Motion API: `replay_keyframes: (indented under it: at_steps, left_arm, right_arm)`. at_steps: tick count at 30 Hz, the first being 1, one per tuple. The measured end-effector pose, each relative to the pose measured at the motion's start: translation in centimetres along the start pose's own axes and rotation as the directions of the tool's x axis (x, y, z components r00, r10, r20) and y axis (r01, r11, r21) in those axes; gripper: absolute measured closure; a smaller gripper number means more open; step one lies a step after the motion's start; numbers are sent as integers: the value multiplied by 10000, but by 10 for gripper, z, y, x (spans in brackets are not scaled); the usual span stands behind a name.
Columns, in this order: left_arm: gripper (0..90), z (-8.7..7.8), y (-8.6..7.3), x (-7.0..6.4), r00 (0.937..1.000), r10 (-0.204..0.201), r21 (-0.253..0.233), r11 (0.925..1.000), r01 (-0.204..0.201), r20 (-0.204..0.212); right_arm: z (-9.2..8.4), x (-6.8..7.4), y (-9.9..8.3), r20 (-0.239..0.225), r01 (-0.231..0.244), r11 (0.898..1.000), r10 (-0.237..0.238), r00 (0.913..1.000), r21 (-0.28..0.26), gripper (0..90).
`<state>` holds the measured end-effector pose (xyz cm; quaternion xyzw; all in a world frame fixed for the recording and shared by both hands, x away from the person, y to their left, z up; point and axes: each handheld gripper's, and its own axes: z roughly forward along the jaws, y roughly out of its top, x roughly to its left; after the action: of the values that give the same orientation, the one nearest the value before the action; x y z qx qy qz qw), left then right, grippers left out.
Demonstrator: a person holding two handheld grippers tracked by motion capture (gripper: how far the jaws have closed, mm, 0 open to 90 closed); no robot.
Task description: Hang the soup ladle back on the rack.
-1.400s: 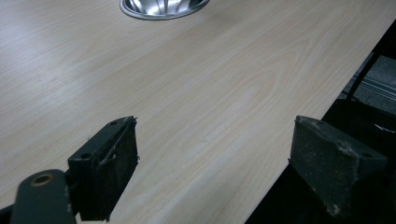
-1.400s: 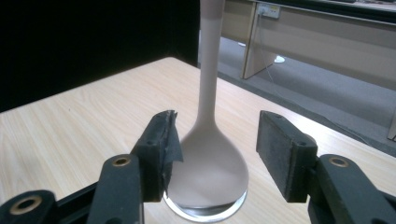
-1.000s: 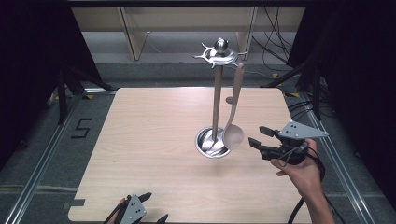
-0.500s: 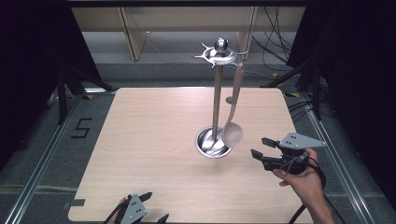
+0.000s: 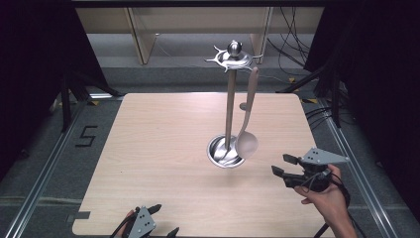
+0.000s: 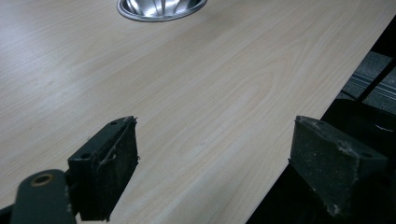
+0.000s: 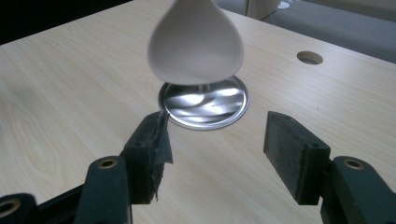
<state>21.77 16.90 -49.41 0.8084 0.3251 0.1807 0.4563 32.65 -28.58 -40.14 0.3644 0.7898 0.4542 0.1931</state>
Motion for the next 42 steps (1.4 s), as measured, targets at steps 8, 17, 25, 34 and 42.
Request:
replay_keyframes:
  at_steps: [8, 17, 25, 34, 42]
  left_arm:
    - [147, 0, 0, 1, 10000, 23, 51, 10000, -23, -31]
    - [147, 0, 0, 1, 10000, 8, 147, 9999, -8, 7]
    - [147, -1, 0, 1, 10000, -22, 154, 9999, 21, 41]
    - [147, -1, 0, 0, 10000, -30, 70, 10000, 30, -10]
    - [147, -2, 1, 2, 9997, 257, 336, 9991, -254, -59]
  right_arm:
    - [2, 1, -8, -174, 52, 9999, -49, 9998, 151, 397]
    - [1, 6, -14, -103, -213, 9995, 216, 9997, 228, 371]
    - [2, 11, -19, -262, 25, 9998, -20, 9997, 208, 363]
    - [2, 14, -25, -424, 44, 9998, -36, 9991, 190, 360]
    - [0, 17, -31, -334, -123, 9993, 135, 9994, 364, 353]
